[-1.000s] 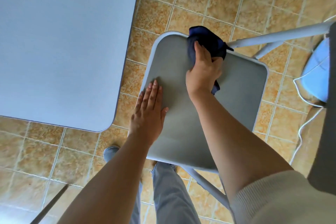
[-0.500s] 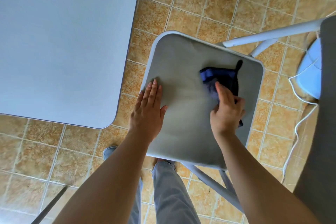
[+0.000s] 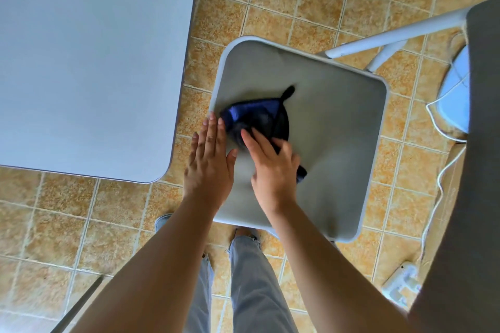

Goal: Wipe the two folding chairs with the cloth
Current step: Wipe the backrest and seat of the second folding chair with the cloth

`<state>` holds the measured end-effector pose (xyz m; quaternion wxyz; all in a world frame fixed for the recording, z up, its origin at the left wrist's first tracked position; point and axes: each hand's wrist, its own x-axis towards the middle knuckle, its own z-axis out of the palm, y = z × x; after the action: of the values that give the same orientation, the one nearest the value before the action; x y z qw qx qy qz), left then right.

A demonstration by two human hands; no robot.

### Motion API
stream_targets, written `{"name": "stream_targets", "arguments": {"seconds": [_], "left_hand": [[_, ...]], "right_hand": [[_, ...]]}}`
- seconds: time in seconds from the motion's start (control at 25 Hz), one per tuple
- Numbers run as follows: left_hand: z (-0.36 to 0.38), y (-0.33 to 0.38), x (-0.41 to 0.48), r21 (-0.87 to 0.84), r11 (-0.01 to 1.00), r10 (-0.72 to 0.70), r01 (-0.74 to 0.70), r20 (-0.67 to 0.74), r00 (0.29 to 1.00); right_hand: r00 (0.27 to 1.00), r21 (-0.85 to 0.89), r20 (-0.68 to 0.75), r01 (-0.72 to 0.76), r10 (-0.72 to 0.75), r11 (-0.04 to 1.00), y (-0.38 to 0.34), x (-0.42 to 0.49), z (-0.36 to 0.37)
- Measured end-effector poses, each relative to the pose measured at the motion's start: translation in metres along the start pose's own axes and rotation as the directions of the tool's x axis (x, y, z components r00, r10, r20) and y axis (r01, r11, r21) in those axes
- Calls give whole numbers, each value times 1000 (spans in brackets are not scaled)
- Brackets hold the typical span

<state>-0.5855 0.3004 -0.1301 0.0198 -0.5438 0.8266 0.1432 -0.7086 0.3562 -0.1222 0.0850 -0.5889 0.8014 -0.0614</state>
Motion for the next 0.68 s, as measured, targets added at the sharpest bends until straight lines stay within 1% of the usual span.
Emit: {"name": "stream_targets", "arguments": {"seconds": [0.08, 0.12, 0.16, 0.24, 0.28, 0.32, 0.36, 0.4, 0.56, 0.64, 0.68], "left_hand": [[2, 3, 1, 10, 999, 45, -45, 11, 999], [3, 5, 1, 12, 998, 66, -66, 13, 998], [4, 7, 1, 13, 996, 83, -83, 13, 996], [8, 8, 0, 22, 993, 115, -115, 19, 993], [10, 10, 0, 28, 990, 135, -135, 24, 991], [11, 11, -1, 31, 987, 155, -156, 25, 988], [13, 12, -1, 32, 984, 173, -174, 25, 985], [15, 13, 1, 34, 981, 188, -189, 25, 982], [18, 10, 12, 74, 977, 199, -200, 18, 980], [22, 8, 14, 112, 970, 215, -215, 9, 977], [25, 7, 14, 126, 967, 221, -220, 3, 975]], "right_hand": [[1000, -36, 0, -24, 24, 999, 25, -28, -1], [997, -40, -17, -82, 82, 996, 42, -36, -2], [984, -30, -39, -173, 172, 984, 57, -38, -4], [917, 36, -85, -389, 390, 921, 78, -27, -5], [872, 77, -104, -473, 479, 878, 82, -17, -4], [838, 112, -116, -522, 533, 846, 80, -6, -4], [829, 131, -120, -532, 546, 836, 72, 2, -4], [841, 136, -120, -512, 527, 848, 62, 5, -3], [925, 97, -69, -367, 374, 925, 20, -33, 1], [939, 54, -61, -337, 340, 940, 25, -62, 2], [927, 36, -64, -369, 370, 929, 36, -73, 2]]}}
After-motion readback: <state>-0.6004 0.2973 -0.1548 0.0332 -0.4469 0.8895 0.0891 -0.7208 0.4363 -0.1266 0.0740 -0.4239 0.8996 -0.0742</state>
